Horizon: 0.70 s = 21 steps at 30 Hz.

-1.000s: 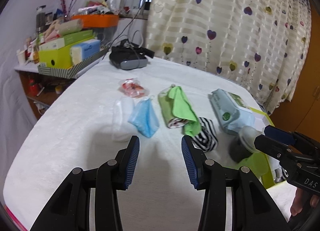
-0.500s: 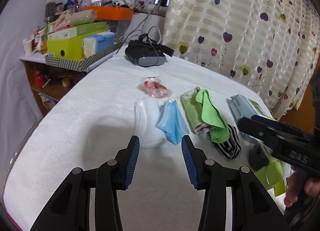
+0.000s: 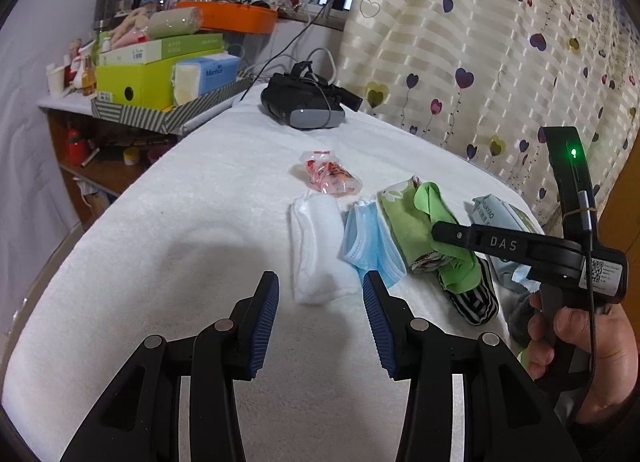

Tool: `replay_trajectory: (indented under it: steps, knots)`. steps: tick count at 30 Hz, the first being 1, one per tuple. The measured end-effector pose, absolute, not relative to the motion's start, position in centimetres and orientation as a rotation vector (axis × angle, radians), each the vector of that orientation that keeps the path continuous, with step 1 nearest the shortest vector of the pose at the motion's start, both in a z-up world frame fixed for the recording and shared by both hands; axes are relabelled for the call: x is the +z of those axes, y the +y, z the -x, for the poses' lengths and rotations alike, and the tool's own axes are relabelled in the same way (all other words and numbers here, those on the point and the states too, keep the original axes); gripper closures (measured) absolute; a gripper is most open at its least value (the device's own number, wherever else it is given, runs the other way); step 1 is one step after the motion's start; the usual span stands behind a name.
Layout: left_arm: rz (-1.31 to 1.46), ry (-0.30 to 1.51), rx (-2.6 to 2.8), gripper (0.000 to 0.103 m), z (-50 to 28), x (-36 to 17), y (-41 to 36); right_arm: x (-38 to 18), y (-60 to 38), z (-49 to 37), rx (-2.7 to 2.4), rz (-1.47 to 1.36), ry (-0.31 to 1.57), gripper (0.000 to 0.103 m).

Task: Organize soft objects
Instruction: 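Close the right gripper on the green cloth beside the striped sock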

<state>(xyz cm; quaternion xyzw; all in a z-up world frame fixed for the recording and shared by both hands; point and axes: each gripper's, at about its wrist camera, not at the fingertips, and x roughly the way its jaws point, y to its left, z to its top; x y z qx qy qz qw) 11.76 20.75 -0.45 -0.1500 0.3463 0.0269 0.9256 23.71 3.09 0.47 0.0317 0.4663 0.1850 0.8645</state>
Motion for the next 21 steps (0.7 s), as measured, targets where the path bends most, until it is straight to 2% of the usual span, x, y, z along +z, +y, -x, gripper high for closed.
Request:
replay_trajectory:
  steps: [3, 13, 18, 21]
  knots:
    - [0.308, 0.709, 0.049, 0.06, -12.1, -0.5, 20.7, 0.6, 2.9, -23.4, 0.4, -0.069, 0.964, 0.081]
    - [0.278, 0.714, 0.007, 0.06, -13.4, 0.2, 18.5, 3.2, 0.7, -21.1, 0.465, -0.133, 0.904, 0.082]
    - [0.25, 0.714, -0.016, 0.06, -14.0, 0.6, 17.2, 2.8, -0.5, -19.3, 0.504, -0.141, 0.936, 0.082]
    - [0.228, 0.723, -0.038, 0.055, -15.0, 0.4, 16.3, 2.2, -0.7, -18.2, 0.544, -0.139, 0.973, 0.082]
